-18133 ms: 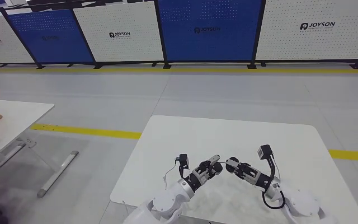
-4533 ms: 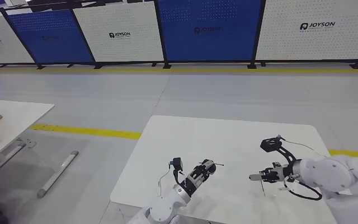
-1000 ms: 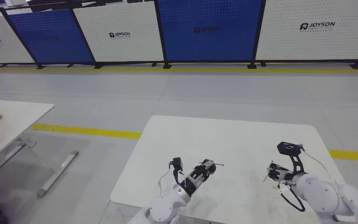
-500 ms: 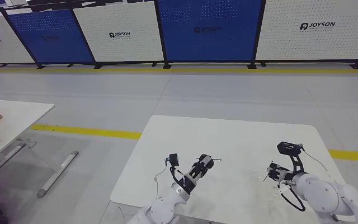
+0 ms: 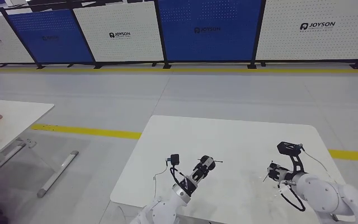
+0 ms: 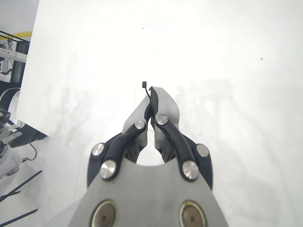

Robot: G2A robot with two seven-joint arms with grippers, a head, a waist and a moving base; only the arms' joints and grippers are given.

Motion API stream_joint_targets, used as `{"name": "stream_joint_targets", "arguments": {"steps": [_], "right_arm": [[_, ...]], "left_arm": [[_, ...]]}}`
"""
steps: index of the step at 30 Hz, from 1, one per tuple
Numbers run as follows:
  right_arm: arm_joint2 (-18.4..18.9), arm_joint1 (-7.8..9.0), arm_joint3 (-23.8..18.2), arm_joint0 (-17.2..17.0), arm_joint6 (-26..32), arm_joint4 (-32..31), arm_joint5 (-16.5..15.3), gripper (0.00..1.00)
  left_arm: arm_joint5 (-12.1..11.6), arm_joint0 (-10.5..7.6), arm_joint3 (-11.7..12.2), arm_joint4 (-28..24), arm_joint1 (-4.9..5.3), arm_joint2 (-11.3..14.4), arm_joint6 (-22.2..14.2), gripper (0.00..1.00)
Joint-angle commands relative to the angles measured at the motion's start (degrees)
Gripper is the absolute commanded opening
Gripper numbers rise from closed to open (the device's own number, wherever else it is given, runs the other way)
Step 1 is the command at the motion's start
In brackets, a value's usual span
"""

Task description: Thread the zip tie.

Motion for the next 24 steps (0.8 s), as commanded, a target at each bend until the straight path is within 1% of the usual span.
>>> {"name": "stream_joint_targets", "arguments": {"steps": [1,3,5,8,11,24], "right_arm": [[-0.1,-0.03,0.0,-0.3,-1.0,-0.4,-0.2,0.0],[-0.6,-0.32,-0.9,-1.8,-4.9,-0.1,0.0,0.0],[-0.4,-0.69,-2.0,-3.5,-9.6,0.8,0.0,0.0],[-0.4,-1.26,-4.1,-6.5,-15.7,2.2,0.0,0.0],[-0.2,-1.93,-5.0,-9.0,-20.7,2.4,0.0,0.0],[-0.2,-1.99,-5.1,-9.1,-21.0,2.4,0.0,0.0]], "left_arm": [[0.0,-1.01,1.0,-0.4,-0.08,0.0,-0.1,0.0],[0.0,-1.94,1.6,0.9,-0.15,0.8,-0.2,0.0],[0.0,-2.57,1.8,1.2,-0.13,1.5,-0.6,0.0],[0.0,-3.21,1.3,-1.9,-0.01,2.0,-2.6,0.0],[0.0,-3.5,1.3,-3.6,0.31,1.5,-4.5,0.0],[0.0,-3.48,1.5,-3.9,0.36,1.4,-4.7,0.0]]}}
